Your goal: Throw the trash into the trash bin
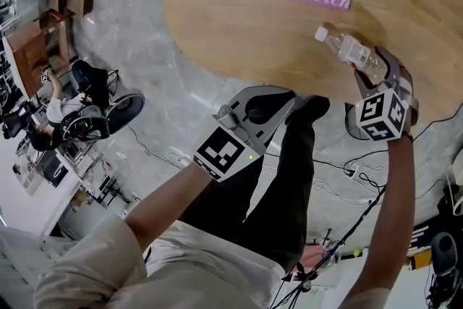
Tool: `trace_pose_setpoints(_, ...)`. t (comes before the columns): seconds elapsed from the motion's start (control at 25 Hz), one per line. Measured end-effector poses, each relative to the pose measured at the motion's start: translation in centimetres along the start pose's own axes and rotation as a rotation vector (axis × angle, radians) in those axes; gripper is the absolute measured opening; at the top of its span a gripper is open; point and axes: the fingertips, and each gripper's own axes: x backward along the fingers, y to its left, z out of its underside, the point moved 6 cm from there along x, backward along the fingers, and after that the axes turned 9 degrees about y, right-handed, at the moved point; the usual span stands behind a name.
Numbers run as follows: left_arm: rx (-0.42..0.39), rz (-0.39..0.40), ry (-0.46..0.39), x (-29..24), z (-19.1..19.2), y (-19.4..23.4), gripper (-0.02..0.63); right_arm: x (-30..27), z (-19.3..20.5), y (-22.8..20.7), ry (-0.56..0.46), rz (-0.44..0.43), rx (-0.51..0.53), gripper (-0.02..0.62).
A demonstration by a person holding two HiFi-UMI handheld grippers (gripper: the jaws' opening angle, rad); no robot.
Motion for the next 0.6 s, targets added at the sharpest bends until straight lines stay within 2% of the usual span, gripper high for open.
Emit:
trace_pose_setpoints(0.4,-0.075,0.036,0.05,-2.0,0.9,-4.7,0.008,2.6,6.1,3.2,0.001,0.005,-0.143,0.321)
trace_pose_setpoints(0.6,-0.086,0.07,0.068,-3.8,1.7,-7.2,0.008,3.5,9.6,5.2,-0.005,0.015,-0.207,0.321)
